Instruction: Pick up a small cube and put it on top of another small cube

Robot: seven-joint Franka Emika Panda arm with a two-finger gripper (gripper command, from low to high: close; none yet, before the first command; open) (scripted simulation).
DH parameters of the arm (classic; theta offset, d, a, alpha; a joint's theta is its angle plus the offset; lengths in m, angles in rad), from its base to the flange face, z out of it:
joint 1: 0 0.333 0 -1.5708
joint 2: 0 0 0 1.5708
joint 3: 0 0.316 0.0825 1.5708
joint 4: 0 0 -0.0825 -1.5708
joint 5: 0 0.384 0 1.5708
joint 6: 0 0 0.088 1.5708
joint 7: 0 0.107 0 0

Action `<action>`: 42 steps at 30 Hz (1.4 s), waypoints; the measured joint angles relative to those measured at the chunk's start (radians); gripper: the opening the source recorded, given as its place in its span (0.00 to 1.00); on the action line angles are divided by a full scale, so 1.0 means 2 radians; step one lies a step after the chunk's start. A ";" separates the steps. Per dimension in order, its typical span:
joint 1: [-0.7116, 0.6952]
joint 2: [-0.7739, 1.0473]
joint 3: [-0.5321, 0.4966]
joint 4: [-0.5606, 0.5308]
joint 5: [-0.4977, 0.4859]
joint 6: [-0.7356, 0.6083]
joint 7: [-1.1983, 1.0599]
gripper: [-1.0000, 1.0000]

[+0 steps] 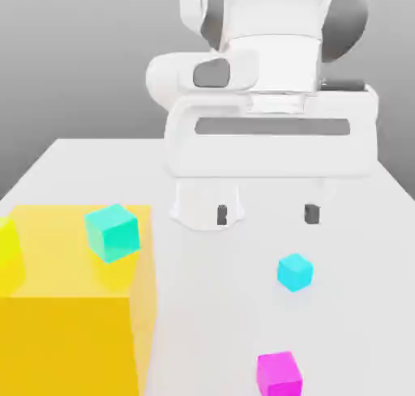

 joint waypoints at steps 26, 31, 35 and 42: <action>0.023 0.172 0.010 -0.020 -0.005 0.069 0.005 0.00; 0.036 0.083 0.056 -0.097 0.035 0.057 -0.058 0.00; 0.084 0.010 0.080 -0.164 0.079 0.052 -0.120 0.00; 0.155 -0.114 0.083 -0.283 0.132 0.047 -0.211 0.00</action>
